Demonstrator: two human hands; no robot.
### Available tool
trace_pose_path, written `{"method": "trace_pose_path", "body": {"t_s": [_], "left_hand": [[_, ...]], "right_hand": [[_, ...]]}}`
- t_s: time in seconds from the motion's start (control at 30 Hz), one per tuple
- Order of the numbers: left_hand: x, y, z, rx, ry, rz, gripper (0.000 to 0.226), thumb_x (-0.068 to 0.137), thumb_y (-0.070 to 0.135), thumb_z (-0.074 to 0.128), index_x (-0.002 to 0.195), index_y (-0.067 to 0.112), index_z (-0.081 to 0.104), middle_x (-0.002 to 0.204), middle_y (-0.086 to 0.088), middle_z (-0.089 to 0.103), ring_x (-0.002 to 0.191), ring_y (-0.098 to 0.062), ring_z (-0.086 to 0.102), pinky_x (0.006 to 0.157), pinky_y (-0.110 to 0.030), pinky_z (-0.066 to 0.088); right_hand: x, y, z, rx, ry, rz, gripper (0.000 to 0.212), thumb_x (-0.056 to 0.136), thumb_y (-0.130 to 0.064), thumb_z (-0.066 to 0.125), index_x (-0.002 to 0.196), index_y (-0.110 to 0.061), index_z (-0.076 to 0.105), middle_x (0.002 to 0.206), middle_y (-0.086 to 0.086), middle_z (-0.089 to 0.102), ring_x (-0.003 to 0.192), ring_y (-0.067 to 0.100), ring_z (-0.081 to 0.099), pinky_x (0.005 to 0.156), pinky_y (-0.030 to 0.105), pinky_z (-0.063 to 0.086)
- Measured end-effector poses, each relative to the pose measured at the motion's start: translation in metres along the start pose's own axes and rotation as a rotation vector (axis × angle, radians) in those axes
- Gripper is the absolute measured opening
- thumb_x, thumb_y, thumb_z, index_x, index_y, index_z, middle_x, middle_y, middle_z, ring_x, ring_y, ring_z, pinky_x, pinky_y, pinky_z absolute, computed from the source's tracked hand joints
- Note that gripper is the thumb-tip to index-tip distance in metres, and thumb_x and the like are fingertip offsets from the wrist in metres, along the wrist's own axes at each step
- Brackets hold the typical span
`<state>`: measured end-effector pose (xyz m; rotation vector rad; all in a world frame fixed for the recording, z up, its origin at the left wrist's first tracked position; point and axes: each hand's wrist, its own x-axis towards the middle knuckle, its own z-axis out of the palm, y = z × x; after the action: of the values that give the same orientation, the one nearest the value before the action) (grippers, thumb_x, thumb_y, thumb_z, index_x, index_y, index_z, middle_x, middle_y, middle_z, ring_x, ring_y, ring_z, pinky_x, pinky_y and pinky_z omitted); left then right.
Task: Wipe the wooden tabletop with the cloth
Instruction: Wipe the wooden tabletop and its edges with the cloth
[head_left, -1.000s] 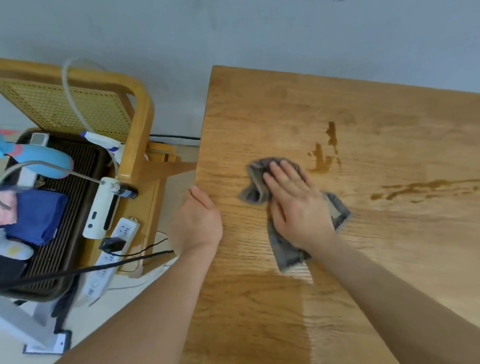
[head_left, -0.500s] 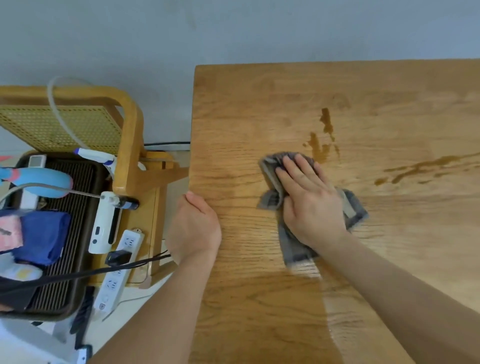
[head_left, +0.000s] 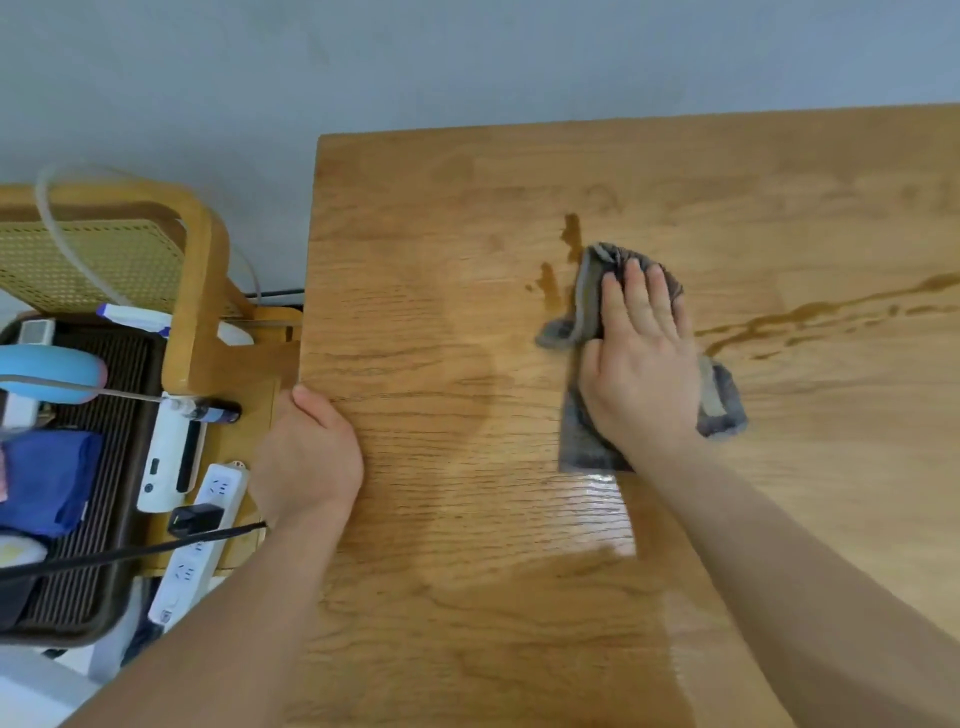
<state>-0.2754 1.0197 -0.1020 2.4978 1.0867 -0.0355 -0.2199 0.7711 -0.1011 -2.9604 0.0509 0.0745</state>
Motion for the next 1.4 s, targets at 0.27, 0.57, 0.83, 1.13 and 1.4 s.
{"method": "trace_pose_path", "body": {"t_s": [0.27, 0.57, 0.83, 1.13, 1.4], "left_hand": [[0.001, -0.005, 0.002, 0.018, 0.017, 0.036, 0.039, 0.103, 0.033, 0.016, 0.089, 0.011, 0.046, 0.075, -0.008, 0.048, 0.07, -0.027, 0.045, 0.062, -0.035, 0.032], [0.008, -0.01, 0.005, -0.07, 0.019, 0.158, 0.035, 0.099, 0.028, 0.022, 0.107, 0.01, 0.051, 0.092, -0.01, 0.06, 0.08, -0.029, 0.053, 0.063, -0.035, 0.037], [0.007, -0.006, -0.012, -0.14, -0.189, 0.064, 0.02, 0.102, 0.03, 0.017, 0.094, 0.022, 0.033, 0.071, 0.004, 0.048, 0.054, -0.01, 0.038, 0.047, -0.026, 0.021], [0.008, -0.011, -0.013, -0.205, -0.16, 0.05, 0.03, 0.101, 0.028, 0.022, 0.104, 0.015, 0.048, 0.086, -0.006, 0.057, 0.07, -0.026, 0.048, 0.062, -0.032, 0.032], [0.014, -0.013, -0.002, -0.209, -0.139, 0.115, 0.035, 0.101, 0.028, 0.019, 0.099, 0.011, 0.05, 0.082, -0.008, 0.06, 0.064, -0.028, 0.051, 0.057, -0.032, 0.037]], "right_hand": [[-0.039, -0.076, 0.02, 0.096, -0.095, -0.425, 0.057, 0.098, -0.04, 0.031, 0.145, -0.01, 0.043, 0.155, 0.008, 0.033, 0.146, 0.021, 0.023, 0.12, 0.045, 0.017], [0.014, -0.08, 0.02, -0.017, -0.025, -0.206, 0.056, 0.1, -0.046, 0.019, 0.152, -0.027, 0.028, 0.161, 0.01, 0.014, 0.15, 0.027, 0.008, 0.121, 0.048, 0.008], [-0.047, -0.042, 0.017, 0.041, -0.01, -0.347, 0.047, 0.1, -0.036, 0.037, 0.142, -0.019, 0.048, 0.153, 0.005, 0.037, 0.146, 0.022, 0.026, 0.115, 0.05, 0.028], [-0.072, -0.14, 0.036, 0.046, -0.034, -0.453, 0.046, 0.101, -0.035, 0.034, 0.143, -0.021, 0.047, 0.155, 0.006, 0.035, 0.146, 0.023, 0.026, 0.118, 0.046, 0.023], [0.016, -0.159, 0.036, 0.049, 0.021, -0.117, 0.053, 0.1, -0.038, 0.028, 0.148, -0.02, 0.038, 0.159, 0.007, 0.026, 0.148, 0.024, 0.016, 0.12, 0.047, 0.014]]}}
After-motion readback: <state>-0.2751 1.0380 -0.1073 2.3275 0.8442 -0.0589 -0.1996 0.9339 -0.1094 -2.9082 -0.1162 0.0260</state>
